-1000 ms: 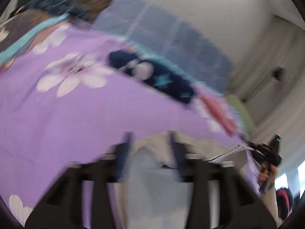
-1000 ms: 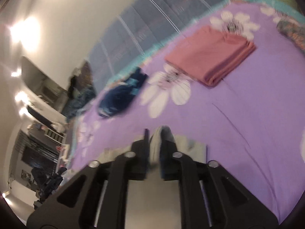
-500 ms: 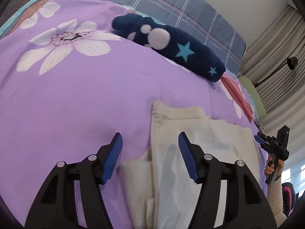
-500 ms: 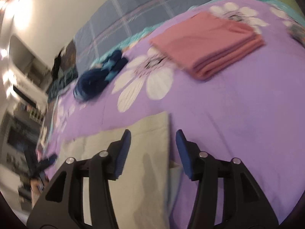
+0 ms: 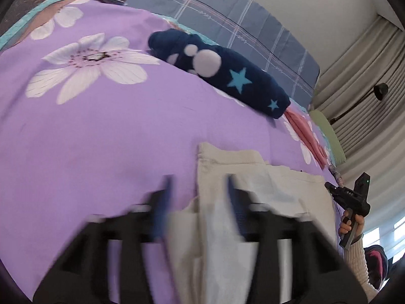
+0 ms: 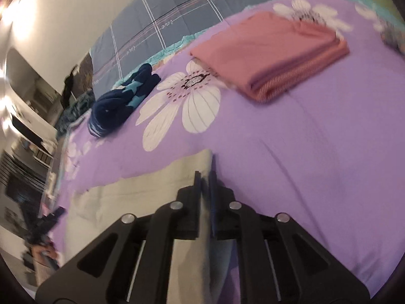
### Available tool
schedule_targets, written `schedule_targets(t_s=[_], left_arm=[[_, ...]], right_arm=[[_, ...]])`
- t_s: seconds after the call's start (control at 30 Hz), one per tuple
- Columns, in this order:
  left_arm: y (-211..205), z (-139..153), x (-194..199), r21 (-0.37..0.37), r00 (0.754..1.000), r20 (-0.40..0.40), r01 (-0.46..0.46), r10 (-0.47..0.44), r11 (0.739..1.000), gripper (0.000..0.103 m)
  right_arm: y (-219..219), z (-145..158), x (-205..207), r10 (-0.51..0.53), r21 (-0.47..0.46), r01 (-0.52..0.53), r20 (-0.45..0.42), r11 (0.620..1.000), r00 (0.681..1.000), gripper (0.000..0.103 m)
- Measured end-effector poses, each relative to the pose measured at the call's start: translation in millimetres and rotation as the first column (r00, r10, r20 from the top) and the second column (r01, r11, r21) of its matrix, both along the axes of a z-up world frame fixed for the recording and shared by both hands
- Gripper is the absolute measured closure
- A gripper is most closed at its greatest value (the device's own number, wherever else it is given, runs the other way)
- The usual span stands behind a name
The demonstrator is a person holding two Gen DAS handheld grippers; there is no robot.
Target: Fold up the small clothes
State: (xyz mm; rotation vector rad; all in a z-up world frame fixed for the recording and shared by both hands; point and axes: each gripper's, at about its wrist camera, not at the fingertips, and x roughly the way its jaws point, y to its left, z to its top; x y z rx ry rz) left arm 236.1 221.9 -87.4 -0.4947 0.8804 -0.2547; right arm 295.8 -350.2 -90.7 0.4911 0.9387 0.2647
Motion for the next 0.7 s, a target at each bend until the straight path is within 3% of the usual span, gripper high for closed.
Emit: schedule_targets(t_s=[0.17, 0.23, 0.27, 0.37, 0.5, 0.7], left_arm=[[-38, -10, 33, 0.101, 0.995, -0.055, 0.087, -0.082, 0.991, 0.051], [-47, -10, 43, 0.14, 0.995, -0.047, 0.097, -0.091, 0.985, 0.073], [-49, -10, 45, 0.143, 0.995, -0.051, 0.096, -0.09, 0.985, 0.102], [-45, 4, 33, 0.173, 0.998, 0.032, 0.04, -0.046, 0.984, 0.101], [-33, 28, 8, 0.186, 0.992, 0.125, 0.009, -0.033, 0.982, 0.101], [-34, 5, 13, 0.307, 0.999, 0.042, 0.002, -0.015, 0.952, 0.091]], right_arm=[[12, 5, -1, 0.035, -0.064, -0.034, 0.01, 0.997, 0.999, 0.076], [16, 5, 1, 0.041, -0.077, -0.04, 0.011, 0.996, 0.999, 0.076], [17, 4, 2, 0.042, -0.079, -0.041, 0.01, 0.996, 0.999, 0.076], [18, 4, 1, 0.04, -0.089, -0.038, 0.023, 0.995, 0.999, 0.097], [8, 16, -3, 0.01, -0.031, -0.008, 0.093, 1.0, 0.996, 0.099], [7, -7, 5, -0.039, -0.042, 0.039, 0.009, 0.998, 0.999, 0.096]])
